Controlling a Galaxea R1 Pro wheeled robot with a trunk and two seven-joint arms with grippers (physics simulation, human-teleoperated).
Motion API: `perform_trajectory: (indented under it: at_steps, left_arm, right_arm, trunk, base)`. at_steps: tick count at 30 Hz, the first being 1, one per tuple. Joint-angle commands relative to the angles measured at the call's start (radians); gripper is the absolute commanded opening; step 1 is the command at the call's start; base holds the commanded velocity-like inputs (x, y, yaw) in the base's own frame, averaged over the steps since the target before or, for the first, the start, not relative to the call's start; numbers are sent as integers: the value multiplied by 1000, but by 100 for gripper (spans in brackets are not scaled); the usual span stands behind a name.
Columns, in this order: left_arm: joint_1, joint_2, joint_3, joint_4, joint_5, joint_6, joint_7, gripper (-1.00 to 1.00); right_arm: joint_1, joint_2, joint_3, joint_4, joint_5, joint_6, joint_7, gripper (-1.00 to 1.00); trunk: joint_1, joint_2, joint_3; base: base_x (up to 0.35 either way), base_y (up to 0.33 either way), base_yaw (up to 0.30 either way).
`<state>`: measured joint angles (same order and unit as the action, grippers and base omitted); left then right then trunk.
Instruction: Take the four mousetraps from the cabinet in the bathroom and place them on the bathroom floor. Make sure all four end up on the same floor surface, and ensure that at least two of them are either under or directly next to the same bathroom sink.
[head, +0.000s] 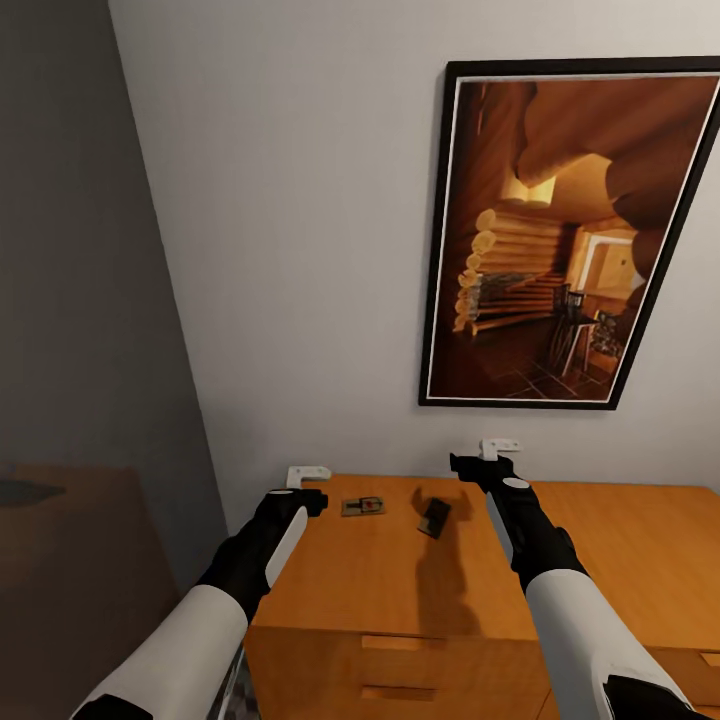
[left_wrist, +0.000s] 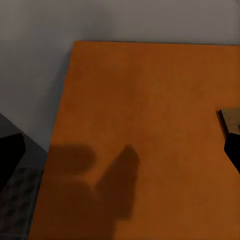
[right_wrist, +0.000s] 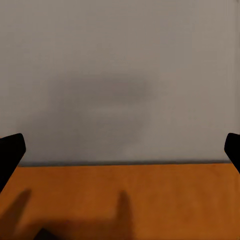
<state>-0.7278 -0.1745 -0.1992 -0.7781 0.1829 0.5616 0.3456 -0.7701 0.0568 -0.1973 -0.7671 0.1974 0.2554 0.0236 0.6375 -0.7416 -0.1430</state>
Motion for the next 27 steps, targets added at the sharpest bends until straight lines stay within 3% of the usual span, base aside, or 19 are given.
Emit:
perform_trajectory:
  at_steps: [1, 8, 17, 27]
  left_arm:
    - [-1, 0, -2, -1, 10, 3, 9, 100]
    - [-1, 0, -2, -1, 10, 3, 9, 100]
    - [-1, 0, -2, -1, 10, 3, 9, 100]
    - [-1, 0, -2, -1, 10, 3, 9, 100]
  right_arm:
    - [-1, 1, -4, -2, 10, 5, 2, 100]
    - [0, 1, -4, 1, 11, 6, 1, 100]
    - [0, 1, -4, 21, 55, 5, 2, 100]
    - [0, 1, -4, 37, 65, -31, 4, 100]
  trunk:
    - [0, -1, -2]
    - [0, -1, -2]
    - [0, -1, -2]
    - [0, -1, -2]
  base:
    - [0, 0, 0]
    - [0, 0, 0]
    - [0, 0, 0]
    - [63, 32, 0]
